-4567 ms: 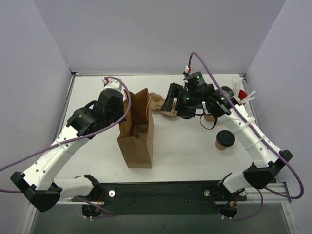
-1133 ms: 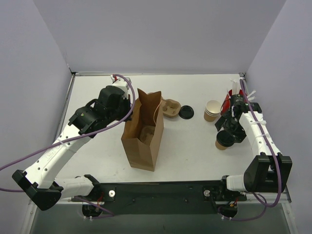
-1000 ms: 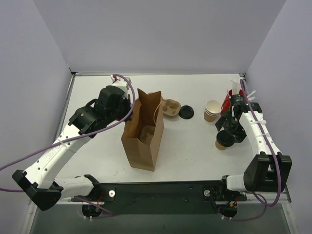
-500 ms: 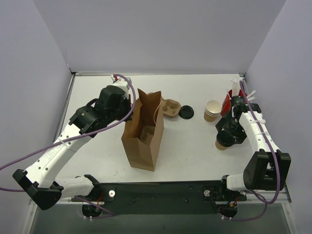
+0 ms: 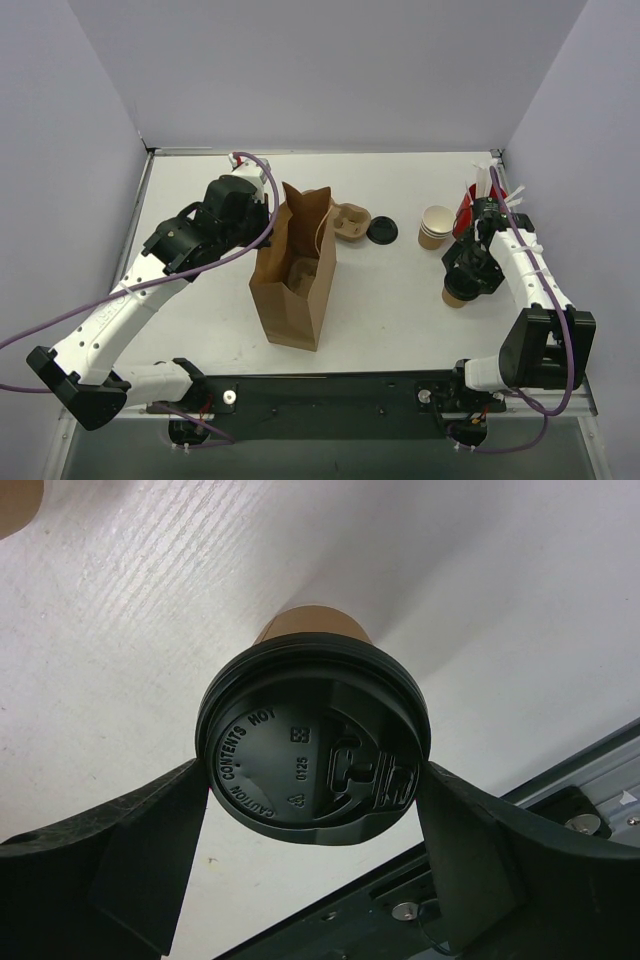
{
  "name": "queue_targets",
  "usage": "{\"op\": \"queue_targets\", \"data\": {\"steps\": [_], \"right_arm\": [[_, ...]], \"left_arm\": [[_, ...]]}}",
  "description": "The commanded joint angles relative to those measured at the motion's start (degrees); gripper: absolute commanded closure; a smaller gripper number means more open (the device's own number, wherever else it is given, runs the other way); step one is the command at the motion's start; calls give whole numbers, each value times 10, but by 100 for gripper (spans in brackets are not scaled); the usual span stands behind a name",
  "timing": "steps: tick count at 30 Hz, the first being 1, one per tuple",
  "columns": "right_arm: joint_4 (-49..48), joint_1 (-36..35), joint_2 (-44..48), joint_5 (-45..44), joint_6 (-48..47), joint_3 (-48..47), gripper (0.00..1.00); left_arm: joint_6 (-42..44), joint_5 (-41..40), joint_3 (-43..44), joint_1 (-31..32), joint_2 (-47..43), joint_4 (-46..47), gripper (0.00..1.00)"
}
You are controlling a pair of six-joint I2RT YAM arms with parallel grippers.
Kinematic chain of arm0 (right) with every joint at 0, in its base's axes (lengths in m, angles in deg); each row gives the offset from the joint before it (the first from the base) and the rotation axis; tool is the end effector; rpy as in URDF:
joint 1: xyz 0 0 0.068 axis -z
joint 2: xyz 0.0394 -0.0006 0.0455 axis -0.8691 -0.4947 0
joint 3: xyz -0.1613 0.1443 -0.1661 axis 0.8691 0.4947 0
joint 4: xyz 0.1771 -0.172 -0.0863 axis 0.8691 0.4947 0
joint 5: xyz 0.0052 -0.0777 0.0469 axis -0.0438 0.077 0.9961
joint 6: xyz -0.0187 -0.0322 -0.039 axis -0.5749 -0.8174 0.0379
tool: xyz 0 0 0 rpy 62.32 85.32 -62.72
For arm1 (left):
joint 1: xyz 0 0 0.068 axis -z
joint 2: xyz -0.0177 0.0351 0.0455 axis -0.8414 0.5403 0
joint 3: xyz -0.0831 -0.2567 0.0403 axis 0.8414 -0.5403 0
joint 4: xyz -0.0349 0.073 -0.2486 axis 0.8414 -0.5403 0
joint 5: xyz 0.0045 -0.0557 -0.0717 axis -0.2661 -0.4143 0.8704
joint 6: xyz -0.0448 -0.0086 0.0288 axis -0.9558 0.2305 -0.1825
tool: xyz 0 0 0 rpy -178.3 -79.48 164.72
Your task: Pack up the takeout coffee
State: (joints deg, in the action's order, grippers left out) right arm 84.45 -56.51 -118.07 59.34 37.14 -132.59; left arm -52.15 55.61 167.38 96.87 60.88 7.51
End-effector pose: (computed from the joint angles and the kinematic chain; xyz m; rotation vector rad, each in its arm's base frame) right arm 0.2668 -0.0212 0.2496 0.9595 2.5178 0.0494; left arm 0.1914 -0.1481 0.4078 0.1753 2.2089 -0.3805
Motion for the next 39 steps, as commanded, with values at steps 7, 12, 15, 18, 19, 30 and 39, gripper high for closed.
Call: {"op": "queue_targets", "data": {"steps": [7, 12, 15, 18, 19, 30, 39], "right_arm": [[5, 5, 0, -1, -6, 20, 28], [18, 5, 13, 4, -8, 6, 35], [31, 5, 20, 7, -12, -10, 36], [39, 4, 20, 11, -16, -14, 36], [39, 4, 21, 14, -17, -14, 36], [34, -49, 13, 30, -47, -26, 33], [4, -146, -27, 78, -138, -47, 31]], "left_arm": [[3, 0, 24, -3, 5, 10, 100], [6, 2, 30, -3, 9, 10, 100], [6, 2, 29, -3, 9, 12, 100], [7, 2, 28, -3, 9, 14, 100], [6, 2, 28, -4, 10, 14, 100], [5, 3, 25, -4, 10, 15, 100], [5, 3, 25, -3, 7, 16, 100]]}}
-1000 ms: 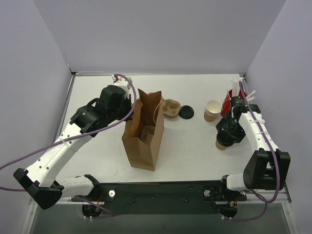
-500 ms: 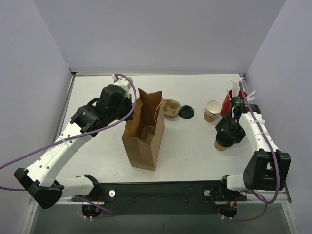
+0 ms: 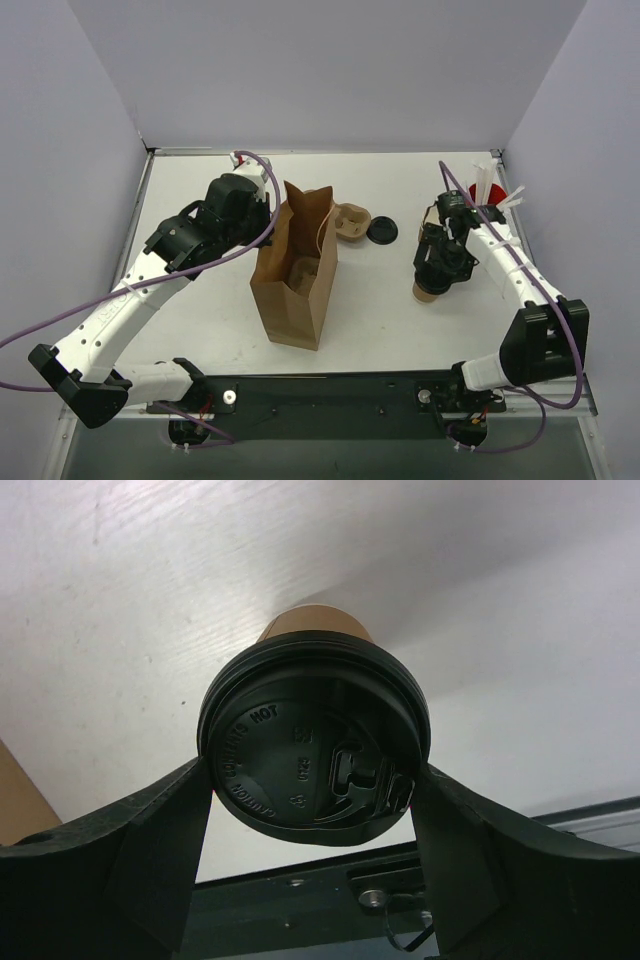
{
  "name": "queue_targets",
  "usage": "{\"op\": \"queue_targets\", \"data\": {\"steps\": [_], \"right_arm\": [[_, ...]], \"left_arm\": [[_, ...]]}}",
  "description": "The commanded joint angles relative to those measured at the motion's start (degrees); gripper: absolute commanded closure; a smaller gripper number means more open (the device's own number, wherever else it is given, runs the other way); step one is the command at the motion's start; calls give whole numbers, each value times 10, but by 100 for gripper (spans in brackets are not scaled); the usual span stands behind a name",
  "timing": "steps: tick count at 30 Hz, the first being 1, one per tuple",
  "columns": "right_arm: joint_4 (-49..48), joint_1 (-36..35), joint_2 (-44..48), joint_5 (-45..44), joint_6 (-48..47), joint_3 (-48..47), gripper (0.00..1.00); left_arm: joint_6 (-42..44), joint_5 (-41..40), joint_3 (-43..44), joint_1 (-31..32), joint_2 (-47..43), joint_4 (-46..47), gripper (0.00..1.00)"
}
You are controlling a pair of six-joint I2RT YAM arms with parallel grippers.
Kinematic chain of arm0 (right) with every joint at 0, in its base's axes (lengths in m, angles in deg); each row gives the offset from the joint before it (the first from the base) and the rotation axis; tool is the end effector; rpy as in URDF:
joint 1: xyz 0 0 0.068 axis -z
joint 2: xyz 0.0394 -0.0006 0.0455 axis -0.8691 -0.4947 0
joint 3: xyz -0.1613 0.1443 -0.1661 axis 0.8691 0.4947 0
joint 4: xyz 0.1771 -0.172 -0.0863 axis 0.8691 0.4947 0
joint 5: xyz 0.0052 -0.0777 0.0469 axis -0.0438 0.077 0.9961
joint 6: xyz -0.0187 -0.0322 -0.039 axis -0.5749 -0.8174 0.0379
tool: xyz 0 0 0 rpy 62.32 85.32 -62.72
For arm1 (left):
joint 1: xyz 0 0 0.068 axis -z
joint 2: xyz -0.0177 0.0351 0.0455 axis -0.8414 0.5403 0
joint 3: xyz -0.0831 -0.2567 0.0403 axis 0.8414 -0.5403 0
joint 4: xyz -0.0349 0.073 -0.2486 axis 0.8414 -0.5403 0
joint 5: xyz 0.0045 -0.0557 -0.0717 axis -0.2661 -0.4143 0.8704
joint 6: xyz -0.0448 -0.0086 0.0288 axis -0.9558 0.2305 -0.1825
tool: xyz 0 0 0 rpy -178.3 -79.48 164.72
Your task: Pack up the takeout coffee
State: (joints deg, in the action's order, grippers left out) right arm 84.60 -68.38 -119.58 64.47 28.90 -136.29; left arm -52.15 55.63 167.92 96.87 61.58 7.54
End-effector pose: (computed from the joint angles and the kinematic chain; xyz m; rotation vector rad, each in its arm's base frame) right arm 0.2761 0.0389 0.2620 0.4767 2.6401 0.1984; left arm 0.1938 -0.1501 0.4081 0.1760 2.2111 -0.3795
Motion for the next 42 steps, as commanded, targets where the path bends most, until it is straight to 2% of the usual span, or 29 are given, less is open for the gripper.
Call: {"op": "queue_targets", "data": {"steps": [1, 6, 11, 22, 31, 34, 36, 42], "right_arm": [[-6, -32, -14, 33, -66, -10, 31], [-22, -78, -18, 31, -122, -7, 28], [-26, -88, -18, 22, -153, -3, 22], [-5, -109, -29, 11, -145, -22, 17], [69, -108, -47, -40, -12, -105, 16], [123, -109, -68, -69, 47, -139, 16], [139, -109, -66, -69, 76, -143, 16], [150, -107, -27, -80, 261, -104, 15]], "left_arm": [[5, 1, 18, -3, -1, 15, 100], [6, 1, 16, -3, -2, 14, 100], [6, 0, 17, -3, -3, 15, 100], [7, 1, 21, -3, -1, 16, 100], [7, 1, 21, -4, 0, 16, 100], [9, -1, 23, -3, 0, 13, 100], [10, -3, 23, -3, 0, 12, 100], [8, -1, 22, -3, 0, 15, 100]]}}
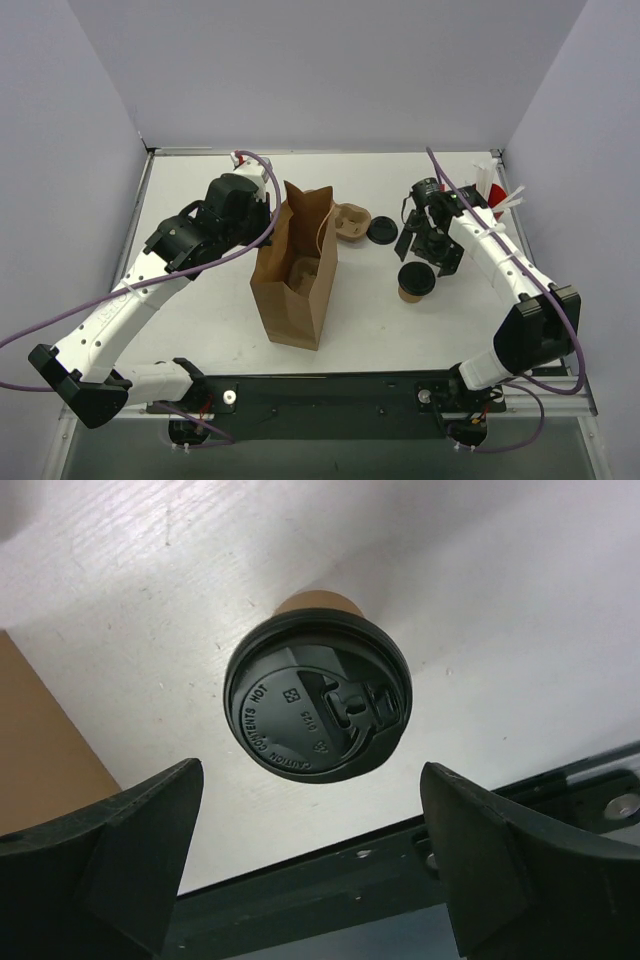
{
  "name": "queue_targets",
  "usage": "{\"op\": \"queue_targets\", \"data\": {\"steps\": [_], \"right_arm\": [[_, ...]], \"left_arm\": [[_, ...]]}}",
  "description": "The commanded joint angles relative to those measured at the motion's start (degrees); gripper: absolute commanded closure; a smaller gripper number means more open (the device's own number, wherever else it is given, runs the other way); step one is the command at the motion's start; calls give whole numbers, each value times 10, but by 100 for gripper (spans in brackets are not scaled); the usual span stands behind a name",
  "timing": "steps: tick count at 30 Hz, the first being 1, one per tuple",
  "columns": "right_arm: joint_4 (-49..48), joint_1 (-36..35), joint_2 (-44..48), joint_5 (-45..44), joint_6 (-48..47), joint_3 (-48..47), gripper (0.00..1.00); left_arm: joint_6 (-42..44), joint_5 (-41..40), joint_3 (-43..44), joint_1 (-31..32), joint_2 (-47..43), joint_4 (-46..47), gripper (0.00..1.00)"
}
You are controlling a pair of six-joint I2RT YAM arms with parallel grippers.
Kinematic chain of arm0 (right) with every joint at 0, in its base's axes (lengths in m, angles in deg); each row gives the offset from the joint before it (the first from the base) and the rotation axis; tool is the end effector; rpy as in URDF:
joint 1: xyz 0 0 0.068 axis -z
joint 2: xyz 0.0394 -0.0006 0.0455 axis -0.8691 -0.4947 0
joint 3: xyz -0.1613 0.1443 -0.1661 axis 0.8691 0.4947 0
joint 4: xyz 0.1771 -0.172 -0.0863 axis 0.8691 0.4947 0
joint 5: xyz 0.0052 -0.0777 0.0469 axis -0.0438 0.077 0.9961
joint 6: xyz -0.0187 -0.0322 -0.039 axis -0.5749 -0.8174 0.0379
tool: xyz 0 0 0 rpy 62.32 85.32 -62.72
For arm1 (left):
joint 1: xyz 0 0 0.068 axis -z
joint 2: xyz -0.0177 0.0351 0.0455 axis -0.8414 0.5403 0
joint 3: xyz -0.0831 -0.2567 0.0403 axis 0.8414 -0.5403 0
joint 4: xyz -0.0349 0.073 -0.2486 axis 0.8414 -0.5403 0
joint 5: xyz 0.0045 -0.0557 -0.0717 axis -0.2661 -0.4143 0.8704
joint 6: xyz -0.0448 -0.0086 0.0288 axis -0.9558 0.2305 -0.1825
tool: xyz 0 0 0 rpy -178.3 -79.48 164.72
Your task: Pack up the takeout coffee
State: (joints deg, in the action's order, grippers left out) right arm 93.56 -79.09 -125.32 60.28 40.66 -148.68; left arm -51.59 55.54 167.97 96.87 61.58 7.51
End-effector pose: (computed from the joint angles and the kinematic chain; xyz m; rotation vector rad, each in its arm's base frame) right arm 0.2860 0.0942 0.2924 0.5291 2.6673 0.2042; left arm 0.1938 -0.1500 0.4083 0.1857 2.2087 -0.3728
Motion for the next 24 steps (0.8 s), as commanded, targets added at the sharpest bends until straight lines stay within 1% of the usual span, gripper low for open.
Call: {"op": "queue_targets", "data": {"steps": [1, 5, 6, 9, 14, 19, 24], "right_arm": [[62, 4, 34, -35, 159, 35, 15], [58, 5, 70, -43, 249, 63, 10], [59, 5, 76, -44, 267, 69, 7], [54, 8, 95, -45, 309, 85, 3], [45, 12, 108, -53, 349, 85, 2], [39, 20, 88, -28, 369, 85, 1], [34, 21, 70, -24, 380, 80, 1]], "left_arm": [[3, 0, 21, -3, 0, 16, 100], [4, 0, 21, -4, -1, 13, 100], [3, -1, 22, -3, -1, 14, 100], [3, -2, 19, -3, -2, 15, 100], [3, -1, 20, -4, -2, 16, 100], [4, -2, 21, -3, -2, 15, 100], [5, -2, 23, -4, 0, 13, 100]]}}
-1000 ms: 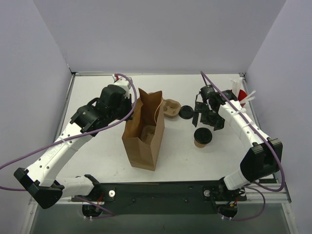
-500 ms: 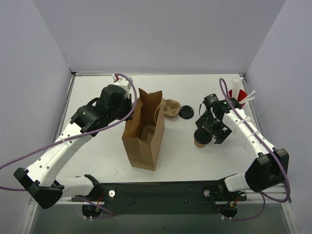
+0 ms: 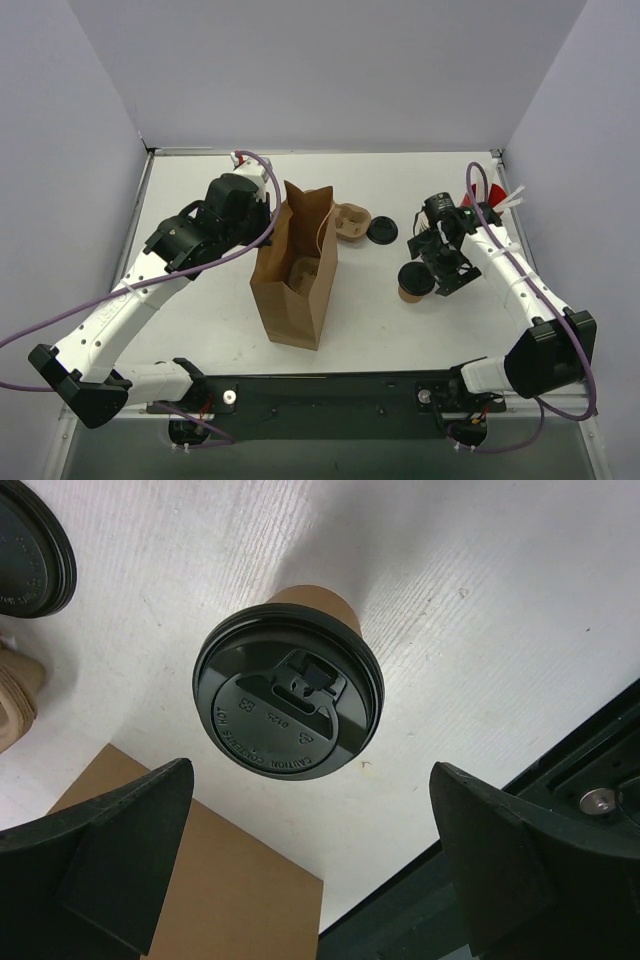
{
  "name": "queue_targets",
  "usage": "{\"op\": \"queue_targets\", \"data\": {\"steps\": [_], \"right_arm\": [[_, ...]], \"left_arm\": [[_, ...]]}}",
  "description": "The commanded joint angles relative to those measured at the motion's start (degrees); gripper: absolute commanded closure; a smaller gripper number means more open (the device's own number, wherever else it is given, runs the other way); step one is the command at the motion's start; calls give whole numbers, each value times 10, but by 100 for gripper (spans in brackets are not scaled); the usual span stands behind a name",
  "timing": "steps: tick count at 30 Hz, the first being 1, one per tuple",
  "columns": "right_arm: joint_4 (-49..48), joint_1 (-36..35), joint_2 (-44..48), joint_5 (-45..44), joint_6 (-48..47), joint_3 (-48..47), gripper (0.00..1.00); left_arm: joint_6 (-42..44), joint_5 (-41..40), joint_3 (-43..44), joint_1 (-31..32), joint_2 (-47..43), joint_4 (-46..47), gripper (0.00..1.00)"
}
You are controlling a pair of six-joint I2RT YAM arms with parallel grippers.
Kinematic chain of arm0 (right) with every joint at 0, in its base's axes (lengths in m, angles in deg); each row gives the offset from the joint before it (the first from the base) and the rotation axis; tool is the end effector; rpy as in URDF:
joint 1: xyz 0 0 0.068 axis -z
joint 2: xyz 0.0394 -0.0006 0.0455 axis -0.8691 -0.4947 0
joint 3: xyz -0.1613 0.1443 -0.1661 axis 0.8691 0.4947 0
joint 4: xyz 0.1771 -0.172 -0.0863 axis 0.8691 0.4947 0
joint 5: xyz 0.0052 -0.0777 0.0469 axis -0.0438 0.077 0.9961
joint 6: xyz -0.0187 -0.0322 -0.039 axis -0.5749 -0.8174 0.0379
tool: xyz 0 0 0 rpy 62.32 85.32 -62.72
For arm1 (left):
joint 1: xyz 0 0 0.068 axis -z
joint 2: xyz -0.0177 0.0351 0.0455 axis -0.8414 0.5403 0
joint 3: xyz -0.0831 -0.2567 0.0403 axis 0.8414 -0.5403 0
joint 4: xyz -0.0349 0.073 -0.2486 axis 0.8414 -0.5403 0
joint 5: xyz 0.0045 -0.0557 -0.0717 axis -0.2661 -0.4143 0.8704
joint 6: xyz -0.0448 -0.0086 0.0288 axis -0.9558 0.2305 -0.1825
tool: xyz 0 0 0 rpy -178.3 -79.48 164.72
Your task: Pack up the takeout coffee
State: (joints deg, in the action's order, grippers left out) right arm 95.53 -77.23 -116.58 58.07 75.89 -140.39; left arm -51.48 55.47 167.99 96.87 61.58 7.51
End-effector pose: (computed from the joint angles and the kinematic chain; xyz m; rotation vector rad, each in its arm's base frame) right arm 0.2484 0.0711 0.2877 1.3794 2.3926 0.3013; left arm 0.1938 -0.1500 0.4084 0.1871 2.2078 -0.3707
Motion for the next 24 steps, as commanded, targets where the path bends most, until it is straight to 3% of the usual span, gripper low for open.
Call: {"op": "queue_targets", "data": {"steps": [1, 24], "right_arm": [[14, 3, -20, -2, 30, -5, 1], [-8, 4, -79, 13, 39, -7, 1]], "left_arm": [[4, -2, 23, -4, 0, 13, 100], [10, -6, 30, -9, 5, 9, 100]]}}
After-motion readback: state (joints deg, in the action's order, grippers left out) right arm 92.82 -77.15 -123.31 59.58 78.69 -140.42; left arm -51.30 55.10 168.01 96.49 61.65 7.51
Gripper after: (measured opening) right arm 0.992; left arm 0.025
